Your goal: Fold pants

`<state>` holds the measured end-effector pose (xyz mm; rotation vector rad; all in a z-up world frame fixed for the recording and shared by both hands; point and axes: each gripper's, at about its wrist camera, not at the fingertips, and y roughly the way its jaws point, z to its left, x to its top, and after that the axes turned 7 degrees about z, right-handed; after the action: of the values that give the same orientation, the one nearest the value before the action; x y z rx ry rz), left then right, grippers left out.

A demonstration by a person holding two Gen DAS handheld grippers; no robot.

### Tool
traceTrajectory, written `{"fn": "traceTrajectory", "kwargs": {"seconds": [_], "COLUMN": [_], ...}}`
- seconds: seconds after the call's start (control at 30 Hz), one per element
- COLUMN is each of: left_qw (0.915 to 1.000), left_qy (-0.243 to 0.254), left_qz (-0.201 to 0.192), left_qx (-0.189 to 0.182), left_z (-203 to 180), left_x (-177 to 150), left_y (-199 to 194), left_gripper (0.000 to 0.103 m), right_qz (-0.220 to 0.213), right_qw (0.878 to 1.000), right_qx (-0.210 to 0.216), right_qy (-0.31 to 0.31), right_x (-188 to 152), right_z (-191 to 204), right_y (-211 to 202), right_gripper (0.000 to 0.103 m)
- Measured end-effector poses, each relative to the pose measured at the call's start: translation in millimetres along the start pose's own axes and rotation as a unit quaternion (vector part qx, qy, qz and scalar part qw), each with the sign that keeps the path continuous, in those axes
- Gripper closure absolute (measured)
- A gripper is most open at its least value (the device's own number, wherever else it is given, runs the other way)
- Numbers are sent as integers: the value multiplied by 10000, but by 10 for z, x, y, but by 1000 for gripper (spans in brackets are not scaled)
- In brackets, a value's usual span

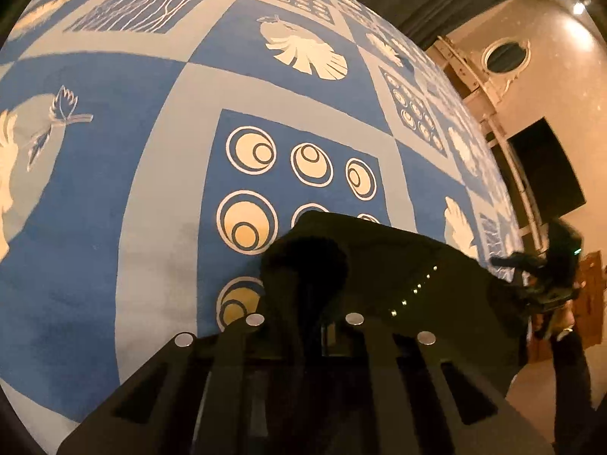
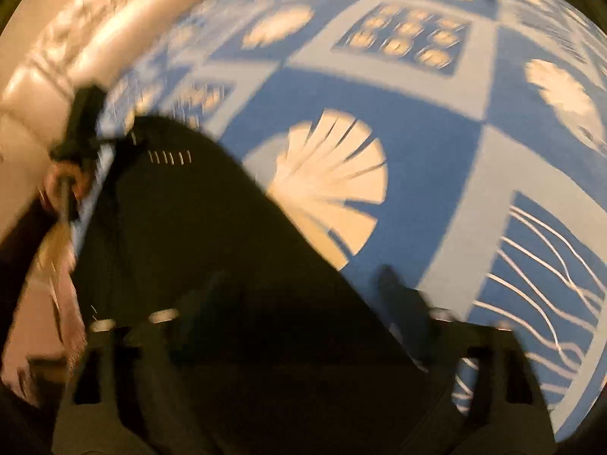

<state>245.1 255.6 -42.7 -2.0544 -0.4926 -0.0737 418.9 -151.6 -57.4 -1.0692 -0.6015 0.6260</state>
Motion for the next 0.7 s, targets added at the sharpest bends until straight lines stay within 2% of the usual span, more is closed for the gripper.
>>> {"fn": "traceTrajectory", "kwargs": {"seconds": [0.03,0.07,0.1,0.13,0.17,0.2,0.33,0.47,0.57,0.7], "left_qw": [10000,9999,9999,9999,9999,9999,9987,9950,9897,9782], "left_qy": [-37,-66,-67,-39,17,52,178,340,521,888], "left_qz": [-9,-16,-23,-31,-57,-93,-394,-761,-1020,-1326], "left_qx": [-53,-92,-108,-99,-84,-80,-270,-557,-859,-1331], "left_z": [13,25,27,19,-1,-13,-61,-150,-249,-403], "left_x": [4,5,3,4,5,8,-33,-129,-268,-627], "left_y": [7,10,15,14,8,0,-131,-366,-602,-964], "left_gripper": [93,93,93,93,93,93,93,93,93,93], "right_qz": [229,416,443,466,511,483,17,-600,-992,-1370], "right_qw": [9996,9984,9982,9983,9986,9987,9999,9971,9915,9831], "right_qx": [-177,-363,-391,-360,-123,24,-166,-409,-696,-1027], "right_qy": [-48,-85,-82,-46,81,169,32,-208,-469,-649], "right_x": [34,55,64,78,88,83,-54,-335,-632,-1088], "right_z": [14,24,34,33,6,-7,160,458,757,1168], "right_y": [92,175,180,165,129,83,-190,-532,-778,-944], "right_gripper": [47,48,54,80,94,95,96,96,96,96]}}
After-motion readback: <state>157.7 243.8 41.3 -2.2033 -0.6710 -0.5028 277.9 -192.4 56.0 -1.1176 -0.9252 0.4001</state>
